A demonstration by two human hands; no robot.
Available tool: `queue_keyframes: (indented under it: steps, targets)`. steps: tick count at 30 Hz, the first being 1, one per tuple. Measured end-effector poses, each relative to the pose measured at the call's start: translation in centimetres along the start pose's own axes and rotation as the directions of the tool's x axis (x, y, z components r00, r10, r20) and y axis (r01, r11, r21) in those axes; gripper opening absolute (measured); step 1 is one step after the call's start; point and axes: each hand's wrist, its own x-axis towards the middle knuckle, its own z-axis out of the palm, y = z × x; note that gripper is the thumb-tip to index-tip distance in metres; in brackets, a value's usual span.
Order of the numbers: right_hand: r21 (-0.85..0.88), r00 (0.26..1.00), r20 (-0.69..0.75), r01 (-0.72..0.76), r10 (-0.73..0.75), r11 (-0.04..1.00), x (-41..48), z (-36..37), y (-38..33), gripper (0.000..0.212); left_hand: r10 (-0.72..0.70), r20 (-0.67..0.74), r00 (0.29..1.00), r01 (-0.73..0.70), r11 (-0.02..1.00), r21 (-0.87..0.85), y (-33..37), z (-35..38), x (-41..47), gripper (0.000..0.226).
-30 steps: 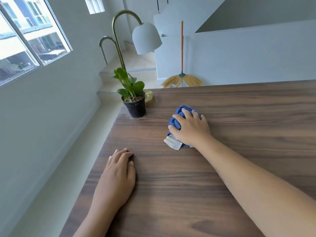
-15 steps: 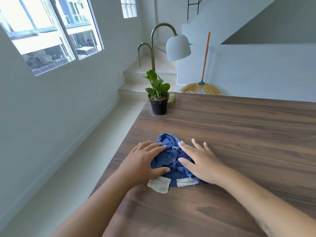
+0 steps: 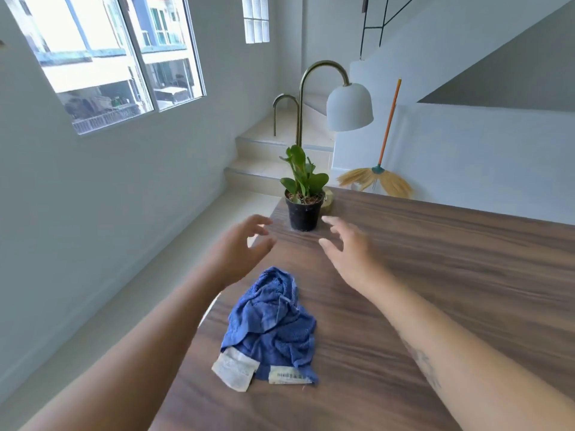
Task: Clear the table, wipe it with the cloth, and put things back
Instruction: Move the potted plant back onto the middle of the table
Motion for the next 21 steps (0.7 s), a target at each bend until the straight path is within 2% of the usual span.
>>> queue_keyframes:
  steps: [2,7,13,21]
  targets:
    - [-0.034,0.999,-0.028,-0.025,0.024,0.999,3.2,-0.7,0.0,0.045,-0.032,-0.032,0.999,0.031,0.999,-0.019,0.7,1.6,3.3,0.034]
    - [-0.021,0.995,0.036,-0.089,0.089,0.996,7.3,0.7,0.0,0.041,-0.043,-0.021,0.999,0.044,0.998,0.052,1.7,4.7,7.8,0.036]
    - [-0.011,0.993,-0.095,-0.07,0.069,0.997,8.7,2.0,0.0,0.008,-0.062,-0.135,0.989,0.072,0.995,0.075,2.1,5.9,8.9,0.014]
    - [0.019,0.982,-0.189,0.005,-0.001,1.0,7.5,-3.0,-0.8,0.005,0.018,-0.129,0.992,-0.014,0.999,0.036,6.7,3.1,9.2,0.006]
